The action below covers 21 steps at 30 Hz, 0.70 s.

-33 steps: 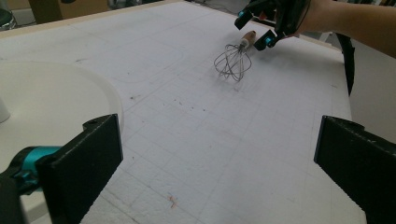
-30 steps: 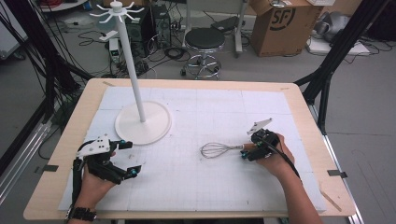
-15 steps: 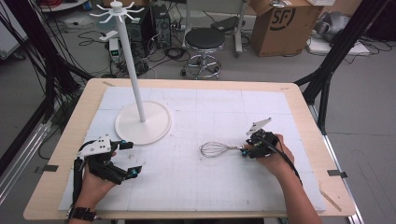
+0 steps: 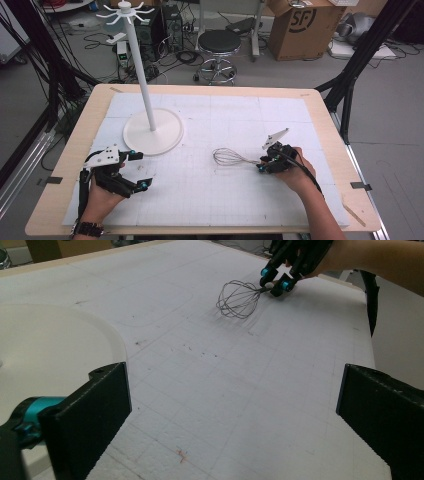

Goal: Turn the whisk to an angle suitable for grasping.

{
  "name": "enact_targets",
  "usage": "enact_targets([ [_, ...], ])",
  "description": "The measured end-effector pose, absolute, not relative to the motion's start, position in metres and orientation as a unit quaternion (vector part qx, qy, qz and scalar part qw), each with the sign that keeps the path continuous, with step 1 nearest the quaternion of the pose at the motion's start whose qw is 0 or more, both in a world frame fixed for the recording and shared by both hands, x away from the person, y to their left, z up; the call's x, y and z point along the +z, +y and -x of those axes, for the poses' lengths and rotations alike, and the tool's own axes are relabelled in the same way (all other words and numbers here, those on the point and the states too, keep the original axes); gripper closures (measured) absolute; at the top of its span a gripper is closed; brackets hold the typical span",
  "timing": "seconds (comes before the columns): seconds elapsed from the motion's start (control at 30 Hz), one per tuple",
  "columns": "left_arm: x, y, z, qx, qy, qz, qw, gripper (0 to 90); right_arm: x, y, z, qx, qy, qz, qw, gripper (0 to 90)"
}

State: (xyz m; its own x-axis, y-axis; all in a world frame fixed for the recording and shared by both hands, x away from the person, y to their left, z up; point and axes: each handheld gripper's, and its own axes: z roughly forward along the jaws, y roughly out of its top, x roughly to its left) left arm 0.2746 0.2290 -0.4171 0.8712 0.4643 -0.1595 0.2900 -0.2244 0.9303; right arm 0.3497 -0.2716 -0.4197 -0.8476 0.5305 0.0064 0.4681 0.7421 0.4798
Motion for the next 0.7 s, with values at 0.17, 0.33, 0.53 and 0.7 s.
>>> enact_targets([
  [0.17, -0.417, 0.229, -0.274, 0.076, 0.241, -0.780, 0.573, 1.7, -0.417, -0.278, -0.347, 0.249, 0.928, -0.268, 0.066, 51.0],
  [0.33, -0.417, 0.229, -0.274, 0.076, 0.241, -0.780, 0.572, 1.7, -0.418, -0.280, -0.345, 0.241, 0.934, -0.260, 0.050, 54.4],
  [0.53, -0.416, 0.231, -0.274, 0.078, 0.241, -0.779, 0.573, 1.7, -0.420, -0.275, -0.344, 0.238, 0.940, -0.242, 0.038, 63.9],
  [0.7, -0.415, 0.232, -0.274, 0.080, 0.242, -0.778, 0.574, 1.7, -0.419, -0.262, -0.337, 0.229, 0.949, -0.212, 0.037, 69.2],
])
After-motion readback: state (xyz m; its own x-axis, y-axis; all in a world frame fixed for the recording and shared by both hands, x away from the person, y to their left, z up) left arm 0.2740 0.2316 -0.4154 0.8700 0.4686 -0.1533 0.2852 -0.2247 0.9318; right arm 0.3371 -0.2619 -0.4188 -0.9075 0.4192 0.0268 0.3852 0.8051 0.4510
